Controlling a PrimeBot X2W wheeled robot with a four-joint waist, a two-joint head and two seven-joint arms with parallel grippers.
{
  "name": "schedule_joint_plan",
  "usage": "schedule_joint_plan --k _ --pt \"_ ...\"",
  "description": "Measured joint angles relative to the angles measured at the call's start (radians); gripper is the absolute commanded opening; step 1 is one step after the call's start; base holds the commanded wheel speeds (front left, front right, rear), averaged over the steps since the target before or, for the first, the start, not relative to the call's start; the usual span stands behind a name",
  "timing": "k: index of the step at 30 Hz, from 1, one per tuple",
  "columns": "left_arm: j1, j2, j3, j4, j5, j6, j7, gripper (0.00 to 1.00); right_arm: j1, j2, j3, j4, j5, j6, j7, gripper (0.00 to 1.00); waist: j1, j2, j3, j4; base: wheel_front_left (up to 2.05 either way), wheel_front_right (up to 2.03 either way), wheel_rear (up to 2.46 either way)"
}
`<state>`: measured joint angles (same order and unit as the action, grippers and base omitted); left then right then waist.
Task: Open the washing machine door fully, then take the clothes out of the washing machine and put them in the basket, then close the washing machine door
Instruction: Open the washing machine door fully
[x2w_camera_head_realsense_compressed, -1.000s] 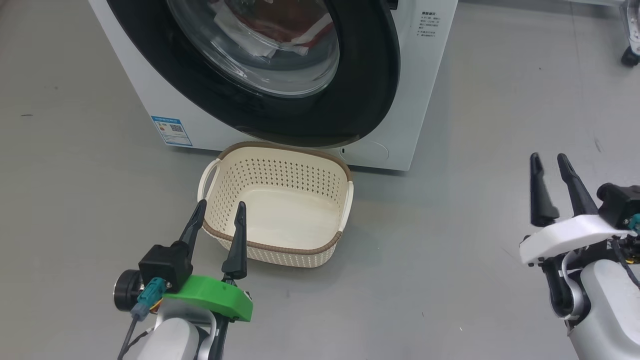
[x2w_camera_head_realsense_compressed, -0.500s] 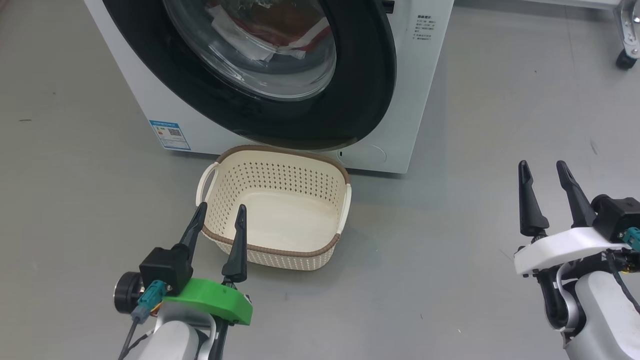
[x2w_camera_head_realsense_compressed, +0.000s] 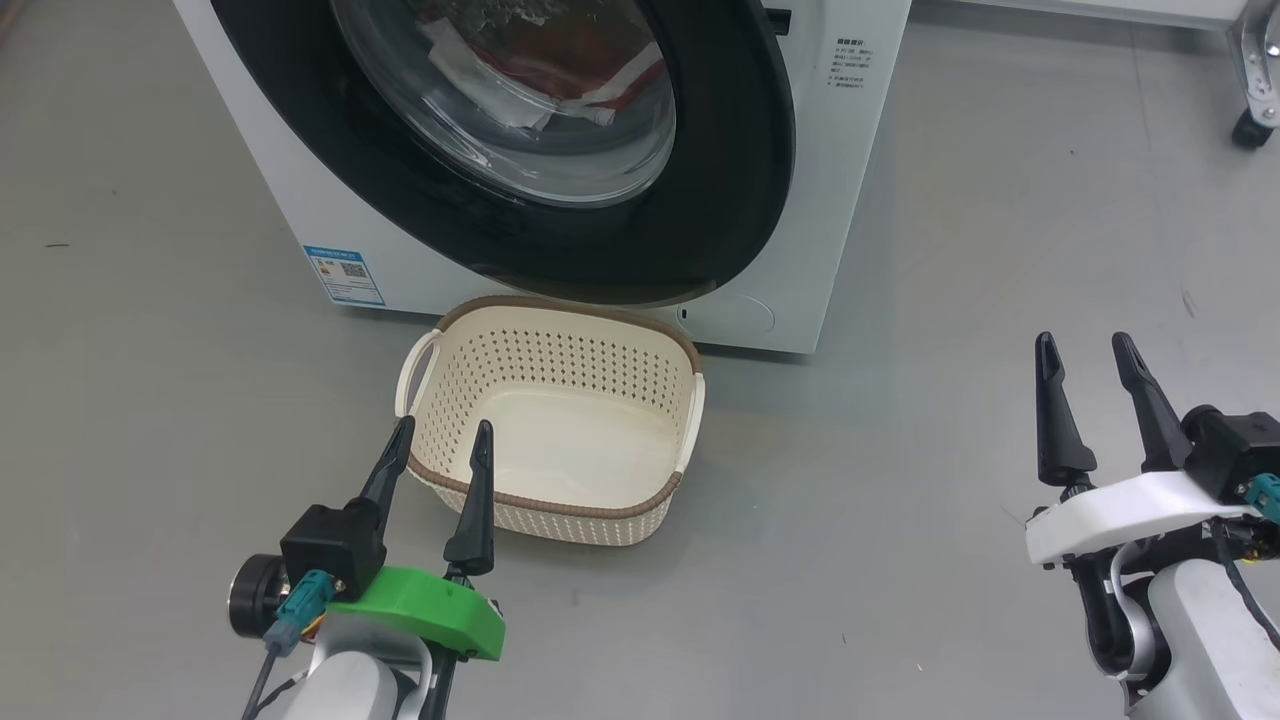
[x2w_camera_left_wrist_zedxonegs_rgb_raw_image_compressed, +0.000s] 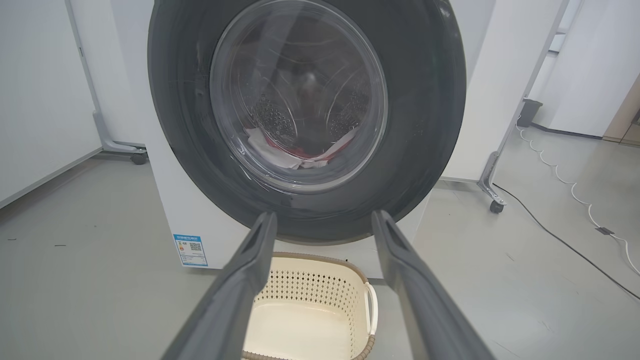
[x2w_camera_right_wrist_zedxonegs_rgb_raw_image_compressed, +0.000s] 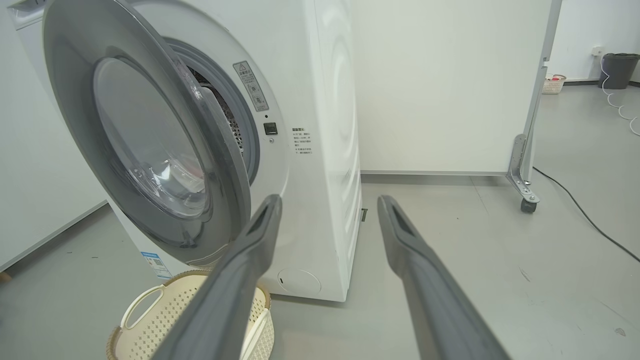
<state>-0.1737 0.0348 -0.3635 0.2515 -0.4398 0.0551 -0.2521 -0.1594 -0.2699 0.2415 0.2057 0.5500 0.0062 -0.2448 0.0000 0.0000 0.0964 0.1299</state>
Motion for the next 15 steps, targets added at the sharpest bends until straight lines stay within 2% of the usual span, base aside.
schedule_joint_plan --k 15 --pt "0.001 0.0 0.002 -0.002 0.0 0.0 0.0 1.0 0.025 0.006 -0.011 -0.03 -0.002 -0.002 0.0 1.0 0.0 0.0 0.001 0.001 0.0 0.0 0.0"
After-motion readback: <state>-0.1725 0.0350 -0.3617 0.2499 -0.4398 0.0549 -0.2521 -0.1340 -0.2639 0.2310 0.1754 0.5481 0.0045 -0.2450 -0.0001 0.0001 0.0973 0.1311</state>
